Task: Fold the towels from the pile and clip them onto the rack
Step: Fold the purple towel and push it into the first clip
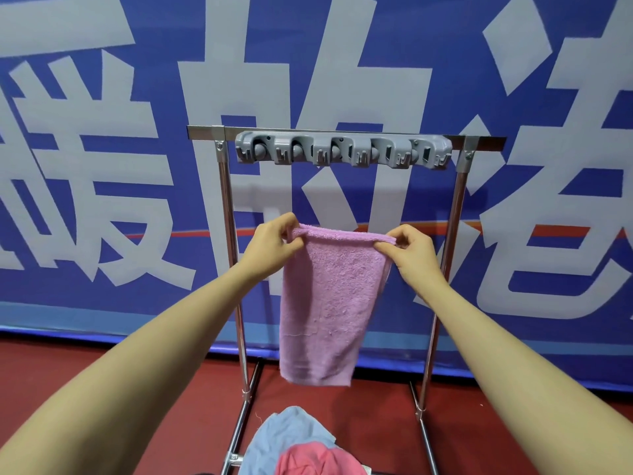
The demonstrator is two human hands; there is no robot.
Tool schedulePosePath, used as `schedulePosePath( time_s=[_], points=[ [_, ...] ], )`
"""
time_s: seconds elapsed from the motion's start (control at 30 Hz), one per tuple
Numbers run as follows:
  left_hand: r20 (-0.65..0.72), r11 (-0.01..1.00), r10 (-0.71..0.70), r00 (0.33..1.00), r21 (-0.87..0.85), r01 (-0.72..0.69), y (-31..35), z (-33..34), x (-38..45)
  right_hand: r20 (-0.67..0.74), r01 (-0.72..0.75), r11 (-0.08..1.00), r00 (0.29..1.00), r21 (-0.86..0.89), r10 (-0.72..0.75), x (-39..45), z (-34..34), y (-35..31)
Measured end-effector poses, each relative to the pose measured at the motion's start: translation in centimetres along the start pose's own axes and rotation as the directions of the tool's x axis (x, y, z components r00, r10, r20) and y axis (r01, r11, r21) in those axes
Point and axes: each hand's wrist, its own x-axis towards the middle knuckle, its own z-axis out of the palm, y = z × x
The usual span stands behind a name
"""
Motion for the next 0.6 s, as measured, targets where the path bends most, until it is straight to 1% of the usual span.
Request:
schedulePosePath(
  time_s=[0.1, 0.13, 0.17, 0.23, 0.27, 0.33, 0.43, 0.53, 0.6],
  points=[
    [0.038, 0.998, -0.014, 0.999, -0.068, 0.016, -0.2, -0.1, -0.1, -0.006, 0.006, 1.0, 1.0, -0.011, -0.007, 0.0, 0.0, 0.0],
    [0.041, 0.998, -0.019, 0.999, -0.065, 0.022, -0.2, 0.0, -0.2, -0.008, 0.01, 1.0, 1.0, -0.022, -0.01, 0.0, -0.1, 0.0],
    [0.027, 0.999, -0.022, 0.999, -0.023, 0.023, -0.2, 0.2, -0.2, -0.008, 0.018, 0.999, 1.0, -0.044, -0.019, 0.0, -0.1, -0.1],
    [-0.017, 0.993, -0.012, 1.0, 0.118, 0.014, -0.1, 0.7, -0.2, 0.001, 0.029, 0.995, 1.0, -0.1, -0.029, 0.0, -0.1, -0.1],
    [-0.033, 0.989, -0.027, 0.999, 0.141, 0.032, 0.0, 1.0, -0.3, 0.012, 0.028, 0.991, 1.0, -0.127, -0.027, 0.1, 0.0, 0.0],
    [-0.064, 0.991, -0.086, 0.994, 0.1, 0.092, 0.4, 1.6, -0.4, 0.029, 0.033, 0.981, 0.999, -0.193, -0.028, 0.0, 0.4, -0.1],
    [-0.118, 0.989, -0.149, 0.982, -0.017, 0.148, 1.5, 2.6, -0.8, 0.01, 0.069, 0.947, 0.998, -0.312, -0.07, -0.3, 1.5, -0.1],
    [-0.141, 0.984, -0.163, 0.976, -0.091, 0.151, 2.8, 3.2, -1.3, -0.049, 0.041, 0.89, 0.996, -0.454, -0.071, -0.7, 2.9, -0.5],
    [-0.146, 0.982, -0.16, 0.976, -0.122, 0.143, 3.3, 3.3, -1.5, -0.084, 0.006, 0.865, 0.995, -0.502, -0.056, -1.1, 3.4, -0.5]
  ],
)
